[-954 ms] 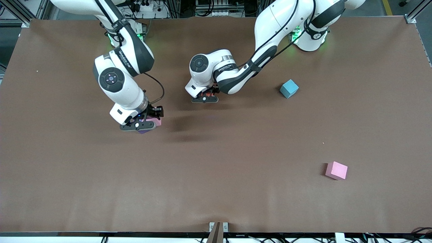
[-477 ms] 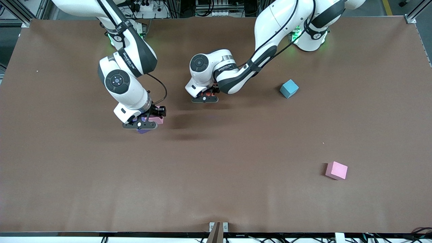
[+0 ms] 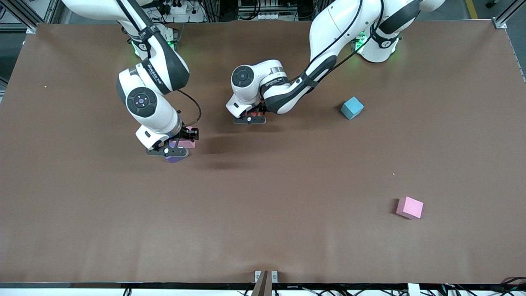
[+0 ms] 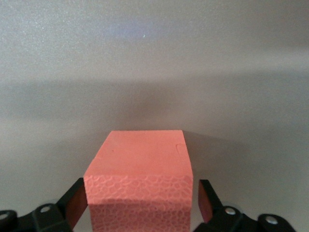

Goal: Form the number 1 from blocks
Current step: 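Lower the orange cube next to the red cube with the left gripper, then place the pink cube by orange with the right gripper while the left gripper reaches pink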

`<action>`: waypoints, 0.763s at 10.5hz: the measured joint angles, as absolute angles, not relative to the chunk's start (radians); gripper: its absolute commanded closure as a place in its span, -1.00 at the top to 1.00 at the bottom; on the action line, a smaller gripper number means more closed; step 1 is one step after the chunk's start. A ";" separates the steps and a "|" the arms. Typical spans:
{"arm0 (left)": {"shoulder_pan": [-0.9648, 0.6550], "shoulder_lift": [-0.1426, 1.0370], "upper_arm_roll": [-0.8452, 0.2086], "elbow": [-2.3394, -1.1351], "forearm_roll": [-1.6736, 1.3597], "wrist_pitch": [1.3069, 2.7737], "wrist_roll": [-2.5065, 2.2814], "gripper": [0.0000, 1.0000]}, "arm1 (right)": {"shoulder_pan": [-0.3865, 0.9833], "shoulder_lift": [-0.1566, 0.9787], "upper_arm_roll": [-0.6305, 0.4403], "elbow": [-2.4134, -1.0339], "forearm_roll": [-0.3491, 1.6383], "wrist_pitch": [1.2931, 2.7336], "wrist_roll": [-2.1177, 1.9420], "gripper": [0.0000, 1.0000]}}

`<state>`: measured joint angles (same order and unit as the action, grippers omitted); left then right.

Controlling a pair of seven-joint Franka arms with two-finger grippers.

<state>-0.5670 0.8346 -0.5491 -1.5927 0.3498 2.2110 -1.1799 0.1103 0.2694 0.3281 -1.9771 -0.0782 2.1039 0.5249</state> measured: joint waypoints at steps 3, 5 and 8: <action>-0.559 0.769 -0.548 -1.585 0.350 2.189 -1.191 1.00 | 0.106 0.269 0.324 -1.977 -0.078 2.102 0.525 -1.00; -0.527 0.699 -0.540 -1.579 0.350 2.140 -1.235 1.00 | 0.106 0.270 0.323 -1.978 -0.078 2.102 0.525 -1.00; -0.335 0.632 -0.526 -1.578 0.352 2.033 -1.173 1.00 | 0.105 0.271 0.323 -1.978 -0.078 2.102 0.525 -1.00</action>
<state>-0.3347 0.6323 -0.5257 -1.5784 0.3521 2.0332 -1.1733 0.1047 0.2712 0.3230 -1.9785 -0.0782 2.1017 0.5252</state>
